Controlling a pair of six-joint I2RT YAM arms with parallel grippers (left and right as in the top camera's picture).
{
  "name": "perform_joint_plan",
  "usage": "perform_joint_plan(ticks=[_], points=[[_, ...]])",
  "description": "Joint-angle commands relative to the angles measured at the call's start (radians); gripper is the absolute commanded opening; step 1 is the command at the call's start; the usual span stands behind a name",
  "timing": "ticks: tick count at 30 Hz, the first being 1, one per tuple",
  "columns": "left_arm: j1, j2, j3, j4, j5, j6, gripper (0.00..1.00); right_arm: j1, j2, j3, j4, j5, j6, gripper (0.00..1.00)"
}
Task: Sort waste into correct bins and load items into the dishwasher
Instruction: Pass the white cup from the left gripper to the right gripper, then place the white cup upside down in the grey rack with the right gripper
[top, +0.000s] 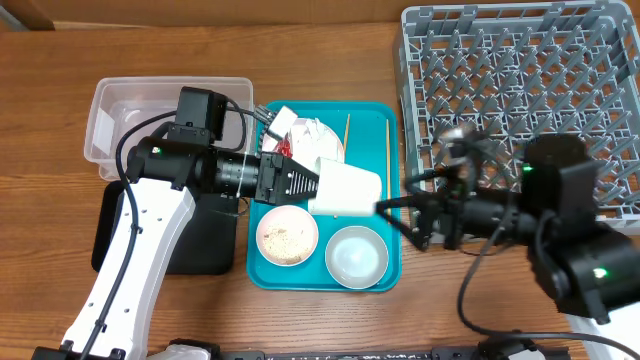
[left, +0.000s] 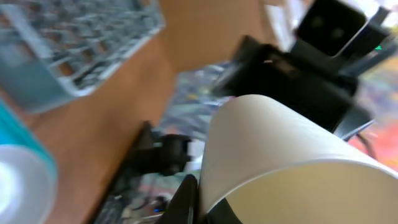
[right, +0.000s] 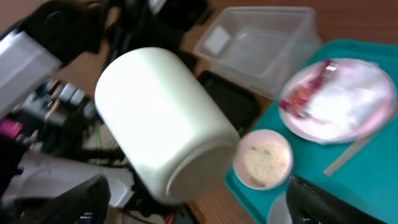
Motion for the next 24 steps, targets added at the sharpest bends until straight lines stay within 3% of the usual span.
perform_joint_plan(ticks=[1, 3, 6, 7, 8, 10, 12, 16, 18, 21, 24], points=[[-0.011, -0.003, 0.012, 0.0, 0.182, 0.052, 0.04, 0.09, 0.024, 0.017, 0.064, 0.01, -0.005, 0.89], [-0.018, -0.003, 0.012, 0.002, 0.188, 0.053, 0.04, 0.105, 0.037, 0.018, 0.093, 0.026, 0.002, 0.88], [-0.036, -0.003, 0.012, 0.002, 0.185, 0.053, 0.04, 0.107, 0.056, 0.018, 0.129, 0.025, 0.021, 0.72], [-0.04, -0.003, 0.012, 0.002, 0.182, 0.053, 0.04, 0.107, 0.056, 0.018, 0.133, 0.026, 0.021, 0.71], [-0.043, -0.003, 0.012, 0.001, 0.177, 0.052, 0.04, 0.107, 0.054, 0.018, 0.14, 0.025, 0.021, 0.71], [-0.048, -0.003, 0.012, 0.0, 0.166, 0.053, 0.04, 0.107, 0.043, 0.018, 0.156, 0.025, 0.021, 0.83], [-0.051, -0.003, 0.012, 0.001, 0.167, 0.053, 0.04, 0.107, 0.033, 0.018, 0.166, 0.025, 0.021, 0.84], [-0.052, -0.003, 0.012, 0.003, 0.166, 0.053, 0.05, 0.107, 0.026, 0.018, 0.164, 0.025, 0.021, 0.64], [-0.052, -0.003, 0.012, 0.003, 0.166, 0.053, 0.19, 0.107, 0.026, 0.018, 0.159, 0.026, 0.021, 0.56], [-0.05, -0.003, 0.012, 0.003, 0.125, 0.053, 0.53, 0.098, 0.025, 0.019, 0.136, 0.049, 0.019, 0.57], [-0.045, -0.003, 0.012, -0.003, -0.011, 0.052, 0.55, 0.068, 0.005, 0.019, 0.073, 0.169, 0.017, 0.57]])
